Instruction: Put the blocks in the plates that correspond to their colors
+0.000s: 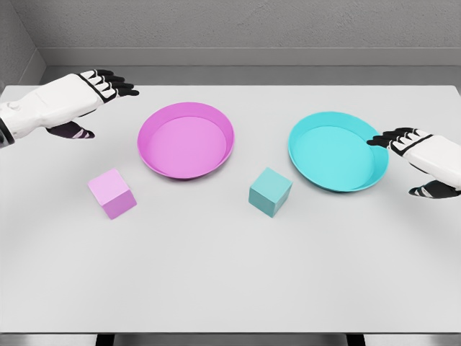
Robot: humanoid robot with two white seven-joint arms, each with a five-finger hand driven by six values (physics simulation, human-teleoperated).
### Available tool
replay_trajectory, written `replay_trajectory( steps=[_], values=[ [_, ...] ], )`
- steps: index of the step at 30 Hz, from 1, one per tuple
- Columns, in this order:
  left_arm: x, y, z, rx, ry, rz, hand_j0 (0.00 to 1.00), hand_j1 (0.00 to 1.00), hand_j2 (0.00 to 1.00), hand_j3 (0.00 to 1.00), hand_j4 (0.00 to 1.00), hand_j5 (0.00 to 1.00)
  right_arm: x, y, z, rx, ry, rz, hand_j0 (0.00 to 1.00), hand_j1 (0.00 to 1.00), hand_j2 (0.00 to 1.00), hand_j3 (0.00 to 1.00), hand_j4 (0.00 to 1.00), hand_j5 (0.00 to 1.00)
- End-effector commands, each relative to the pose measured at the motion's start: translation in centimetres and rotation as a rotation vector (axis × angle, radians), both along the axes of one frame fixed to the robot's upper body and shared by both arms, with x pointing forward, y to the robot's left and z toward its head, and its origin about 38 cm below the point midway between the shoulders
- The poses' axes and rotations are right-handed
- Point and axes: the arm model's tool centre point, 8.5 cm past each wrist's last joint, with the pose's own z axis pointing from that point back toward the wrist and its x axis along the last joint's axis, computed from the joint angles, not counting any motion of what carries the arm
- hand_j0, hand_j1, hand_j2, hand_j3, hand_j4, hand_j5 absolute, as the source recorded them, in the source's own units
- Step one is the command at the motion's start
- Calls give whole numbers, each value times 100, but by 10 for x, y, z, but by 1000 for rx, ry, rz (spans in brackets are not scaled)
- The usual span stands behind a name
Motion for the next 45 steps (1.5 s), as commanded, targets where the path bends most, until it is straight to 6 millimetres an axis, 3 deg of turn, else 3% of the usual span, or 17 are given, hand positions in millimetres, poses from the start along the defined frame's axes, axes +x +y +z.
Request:
replay_trajectory(
  steps=[1, 5, 9, 16, 21, 32, 35, 45],
  values=[
    [0, 0, 0, -4, 3, 1, 100, 100, 100, 100, 100, 100, 0, 0, 0, -5, 7, -1, 100, 100, 100, 100, 100, 100],
    [-4, 8, -3, 29, 15, 11, 100, 100, 100, 100, 100, 100, 1, 0, 2, 2, 3, 1, 100, 100, 100, 100, 100, 100],
    [-17, 10, -8, 100, 39, -17, 100, 100, 100, 100, 100, 100, 15, 13, 16, 28, -47, 12, 100, 100, 100, 100, 100, 100],
    [-25, 9, -25, 254, 70, -44, 100, 100, 100, 100, 100, 100, 37, 94, -1, -134, 171, 257, 100, 100, 100, 100, 100, 100],
    [-34, 0, -39, 351, 125, -83, 100, 100, 100, 100, 100, 100, 43, 127, -4, -189, 211, 349, 100, 100, 100, 100, 100, 100],
    [-47, -4, -58, 467, 173, -128, 100, 100, 100, 100, 100, 100, 60, 189, 17, -203, 167, 458, 100, 100, 100, 100, 100, 100],
    [-49, -7, -61, 470, 180, -140, 100, 100, 100, 100, 100, 100, 65, 199, 17, -200, 168, 459, 100, 100, 100, 100, 100, 100],
    [-57, -25, -68, 449, 180, -189, 100, 100, 100, 100, 100, 100, 64, 207, 1, -209, 208, 476, 100, 100, 100, 100, 100, 100]
  ],
)
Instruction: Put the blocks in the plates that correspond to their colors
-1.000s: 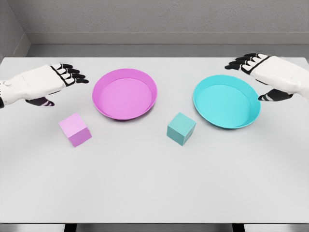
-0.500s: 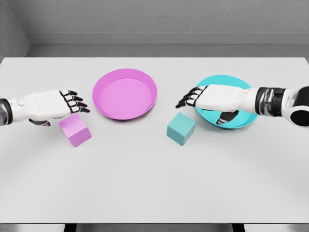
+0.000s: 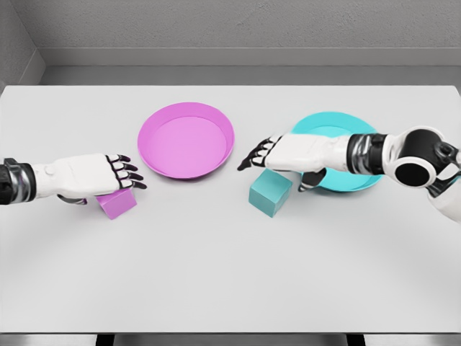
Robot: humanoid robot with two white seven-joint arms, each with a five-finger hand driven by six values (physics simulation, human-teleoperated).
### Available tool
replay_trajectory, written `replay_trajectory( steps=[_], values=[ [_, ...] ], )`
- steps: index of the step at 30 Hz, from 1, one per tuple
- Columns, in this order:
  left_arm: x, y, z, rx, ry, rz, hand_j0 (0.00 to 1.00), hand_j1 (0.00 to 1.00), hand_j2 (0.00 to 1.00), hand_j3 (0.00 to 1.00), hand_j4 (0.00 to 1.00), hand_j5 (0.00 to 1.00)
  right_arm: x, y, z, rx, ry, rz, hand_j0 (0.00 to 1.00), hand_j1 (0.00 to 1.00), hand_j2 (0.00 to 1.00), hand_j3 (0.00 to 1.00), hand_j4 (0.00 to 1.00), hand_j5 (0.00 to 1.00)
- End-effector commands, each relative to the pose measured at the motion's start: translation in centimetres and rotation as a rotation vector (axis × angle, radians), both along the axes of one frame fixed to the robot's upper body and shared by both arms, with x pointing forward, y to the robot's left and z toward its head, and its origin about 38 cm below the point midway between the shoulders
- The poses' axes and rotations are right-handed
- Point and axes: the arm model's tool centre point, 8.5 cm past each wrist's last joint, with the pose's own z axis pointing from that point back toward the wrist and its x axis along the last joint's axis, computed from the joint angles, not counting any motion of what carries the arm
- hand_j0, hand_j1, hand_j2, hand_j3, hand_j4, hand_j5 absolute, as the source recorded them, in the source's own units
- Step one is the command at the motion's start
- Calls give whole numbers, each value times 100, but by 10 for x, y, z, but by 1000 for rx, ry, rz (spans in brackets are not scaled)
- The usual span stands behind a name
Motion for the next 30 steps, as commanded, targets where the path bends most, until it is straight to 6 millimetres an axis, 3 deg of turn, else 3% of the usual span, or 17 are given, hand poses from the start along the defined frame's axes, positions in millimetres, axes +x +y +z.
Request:
replay_trajectory(
  steps=[1, 10, 16, 24, 25, 27, 30],
  values=[
    [0, -3, 0, -7, 1, -4, 100, 100, 100, 100, 100, 100, -2, 2, -5, -5, 14, 7, 100, 100, 100, 100, 100, 100],
    [-3, -3, -6, 50, 44, -3, 100, 100, 100, 100, 100, 100, -4, 4, -21, -26, 52, 5, 100, 100, 100, 100, 100, 100],
    [-4, 0, -6, 59, 45, -1, 78, 78, 78, 78, 78, 78, 2, -6, -36, -54, 85, -32, 100, 100, 100, 100, 100, 100],
    [-3, -2, -5, 56, 40, -3, 55, 55, 55, 55, 55, 55, 0, 7, -46, -53, 108, -8, 100, 100, 100, 100, 100, 100],
    [-3, -2, -5, 56, 40, -3, 53, 53, 53, 53, 53, 53, 0, 7, -46, -53, 108, -5, 90, 90, 90, 90, 90, 90],
    [-2, -2, -4, 55, 39, -2, 52, 52, 52, 52, 52, 52, -1, 8, -45, -51, 105, 7, 58, 58, 58, 58, 58, 58],
    [-2, -2, -3, 52, 34, -2, 52, 52, 52, 52, 52, 52, 0, 7, -42, -49, 98, 4, 51, 51, 51, 51, 51, 51]
  ],
)
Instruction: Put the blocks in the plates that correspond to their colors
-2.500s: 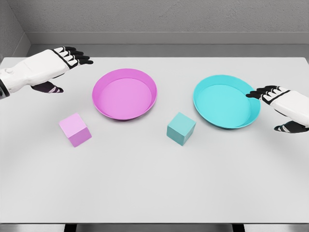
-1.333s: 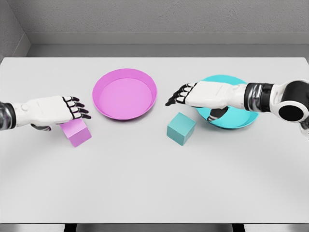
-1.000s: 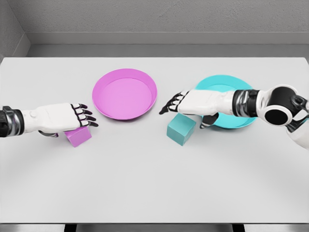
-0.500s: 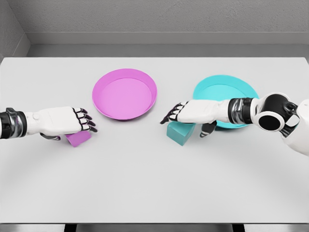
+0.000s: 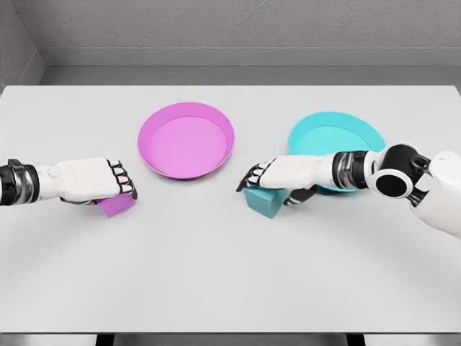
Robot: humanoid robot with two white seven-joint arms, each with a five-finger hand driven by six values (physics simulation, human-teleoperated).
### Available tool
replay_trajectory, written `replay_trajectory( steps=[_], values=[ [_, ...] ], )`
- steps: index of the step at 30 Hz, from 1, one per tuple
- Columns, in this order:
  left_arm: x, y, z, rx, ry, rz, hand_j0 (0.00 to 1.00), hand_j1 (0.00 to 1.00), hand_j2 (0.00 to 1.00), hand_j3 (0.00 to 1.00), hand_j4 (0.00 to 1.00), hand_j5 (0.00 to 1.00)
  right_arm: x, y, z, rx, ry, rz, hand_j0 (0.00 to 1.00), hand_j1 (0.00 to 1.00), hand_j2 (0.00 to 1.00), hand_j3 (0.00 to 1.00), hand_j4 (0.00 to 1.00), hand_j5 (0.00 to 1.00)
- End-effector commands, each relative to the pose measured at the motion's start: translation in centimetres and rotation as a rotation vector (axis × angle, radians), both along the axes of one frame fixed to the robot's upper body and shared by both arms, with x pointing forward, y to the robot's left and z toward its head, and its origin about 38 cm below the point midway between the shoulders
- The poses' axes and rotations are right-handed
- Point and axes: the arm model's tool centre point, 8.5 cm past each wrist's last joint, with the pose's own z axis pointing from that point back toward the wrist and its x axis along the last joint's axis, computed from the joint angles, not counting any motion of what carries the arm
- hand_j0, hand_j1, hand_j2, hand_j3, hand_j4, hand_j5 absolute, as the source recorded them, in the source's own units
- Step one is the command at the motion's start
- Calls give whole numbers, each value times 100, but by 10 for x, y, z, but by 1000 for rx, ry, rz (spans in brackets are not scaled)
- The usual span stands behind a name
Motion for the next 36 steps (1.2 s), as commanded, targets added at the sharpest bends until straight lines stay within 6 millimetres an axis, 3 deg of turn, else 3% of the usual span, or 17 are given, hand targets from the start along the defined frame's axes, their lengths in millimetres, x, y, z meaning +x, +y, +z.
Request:
replay_trajectory(
  steps=[1, 5, 9, 18, 27, 31, 34, 36],
  values=[
    [0, 0, 0, 4, -1, -1, 52, 52, 52, 52, 52, 52, 0, -1, 1, -5, 0, 5, 50, 50, 50, 50, 50, 50],
    [1, 1, 5, -19, -1, 4, 52, 52, 52, 52, 52, 52, 0, -3, 3, -6, -4, -1, 45, 45, 45, 45, 45, 45],
    [8, 10, 28, -65, -41, 36, 52, 52, 52, 52, 52, 52, 1, -4, 5, -5, -10, -3, 43, 43, 43, 43, 43, 43],
    [22, 7, 65, -151, -108, 44, 51, 51, 51, 51, 51, 51, 11, -5, 33, 39, -72, -18, 42, 42, 42, 42, 42, 42],
    [44, -48, 84, -272, -168, -42, 51, 51, 51, 51, 51, 51, 23, -14, 63, 84, -135, -62, 42, 42, 42, 42, 42, 42],
    [61, -56, 79, -296, -158, -17, 52, 52, 52, 52, 52, 52, 29, -21, 78, 100, -169, -86, 42, 42, 42, 42, 42, 42],
    [69, -70, 77, -308, -162, -23, 52, 52, 52, 52, 52, 52, 35, -45, 87, 90, -190, -142, 42, 42, 42, 42, 42, 42],
    [78, -85, 66, -293, -124, -36, 52, 52, 52, 52, 52, 52, 34, -63, 87, 61, -193, -174, 42, 42, 42, 42, 42, 42]
  ],
)
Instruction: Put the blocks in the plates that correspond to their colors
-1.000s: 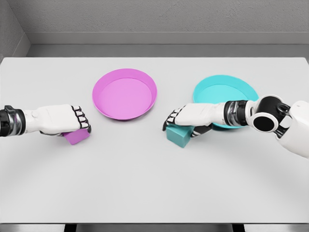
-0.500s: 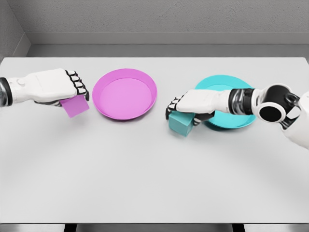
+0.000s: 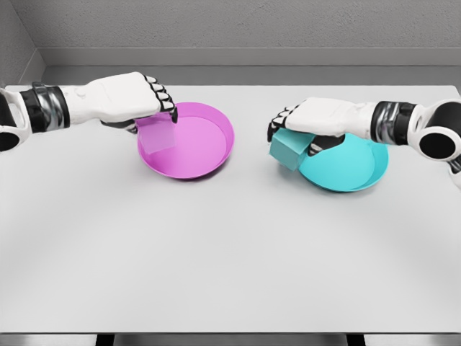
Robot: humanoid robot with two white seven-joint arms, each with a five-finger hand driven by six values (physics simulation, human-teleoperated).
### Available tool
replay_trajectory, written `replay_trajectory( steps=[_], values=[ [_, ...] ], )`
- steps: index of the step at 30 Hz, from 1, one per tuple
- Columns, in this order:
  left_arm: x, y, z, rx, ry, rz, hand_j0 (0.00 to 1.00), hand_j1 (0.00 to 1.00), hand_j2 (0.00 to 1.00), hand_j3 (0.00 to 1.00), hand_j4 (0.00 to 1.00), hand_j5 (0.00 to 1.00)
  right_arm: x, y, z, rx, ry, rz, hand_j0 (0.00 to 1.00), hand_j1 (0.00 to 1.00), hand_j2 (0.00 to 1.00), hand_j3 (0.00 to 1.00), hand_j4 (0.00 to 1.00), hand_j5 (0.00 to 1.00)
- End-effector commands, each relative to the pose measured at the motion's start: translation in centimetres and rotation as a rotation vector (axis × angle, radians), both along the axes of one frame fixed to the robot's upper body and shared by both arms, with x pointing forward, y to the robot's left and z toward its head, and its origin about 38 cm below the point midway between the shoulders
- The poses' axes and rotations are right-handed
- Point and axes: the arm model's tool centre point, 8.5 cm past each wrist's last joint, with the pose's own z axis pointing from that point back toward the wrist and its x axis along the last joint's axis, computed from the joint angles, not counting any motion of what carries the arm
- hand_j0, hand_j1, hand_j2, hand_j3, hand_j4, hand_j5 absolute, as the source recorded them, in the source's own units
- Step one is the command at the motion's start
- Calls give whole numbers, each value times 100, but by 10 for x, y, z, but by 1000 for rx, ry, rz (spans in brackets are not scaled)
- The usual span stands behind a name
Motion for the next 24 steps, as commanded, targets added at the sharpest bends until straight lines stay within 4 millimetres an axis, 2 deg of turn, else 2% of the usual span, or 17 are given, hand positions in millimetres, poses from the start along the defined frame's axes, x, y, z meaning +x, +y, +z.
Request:
replay_trajectory(
  steps=[1, 6, 8, 11, 12, 13, 15, 16, 21, 24],
  values=[
    [7, -17, -29, -2, 74, -7, 52, 52, 52, 52, 52, 52, 2, -22, 8, -18, -17, -42, 42, 42, 42, 42, 42, 42],
    [12, -32, -41, 13, 94, -17, 52, 52, 52, 52, 52, 52, 4, -51, 14, -16, -28, -113, 42, 42, 42, 42, 42, 42],
    [15, -34, -42, 9, 98, -16, 52, 52, 52, 52, 52, 52, 12, -67, 7, -20, -7, -166, 42, 42, 42, 42, 42, 42],
    [15, -34, -40, 7, 95, -15, 59, 59, 59, 59, 59, 59, 21, -81, -1, -20, 17, -221, 42, 42, 42, 42, 42, 42],
    [15, -34, -39, 6, 93, -17, 63, 63, 63, 63, 63, 63, 25, -86, -5, -19, 30, -242, 42, 42, 42, 42, 42, 42],
    [16, -34, -38, 7, 92, -16, 68, 68, 68, 68, 68, 68, 27, -87, -9, -16, 40, -252, 42, 42, 42, 42, 42, 42],
    [16, -34, -37, 4, 90, -15, 94, 94, 94, 94, 94, 94, 30, -85, -15, -11, 55, -258, 42, 42, 42, 42, 42, 42],
    [17, -33, -34, 4, 85, -14, 100, 100, 100, 100, 100, 100, 31, -83, -21, -10, 67, -260, 42, 42, 42, 42, 42, 42],
    [23, -19, -21, -37, 90, 11, 100, 100, 100, 100, 100, 100, 37, -76, -40, -10, 114, -266, 43, 43, 43, 43, 43, 43],
    [17, 4, -13, -64, 108, 29, 100, 100, 100, 100, 100, 100, 37, -77, -45, -17, 125, -269, 43, 43, 43, 43, 43, 43]
  ],
)
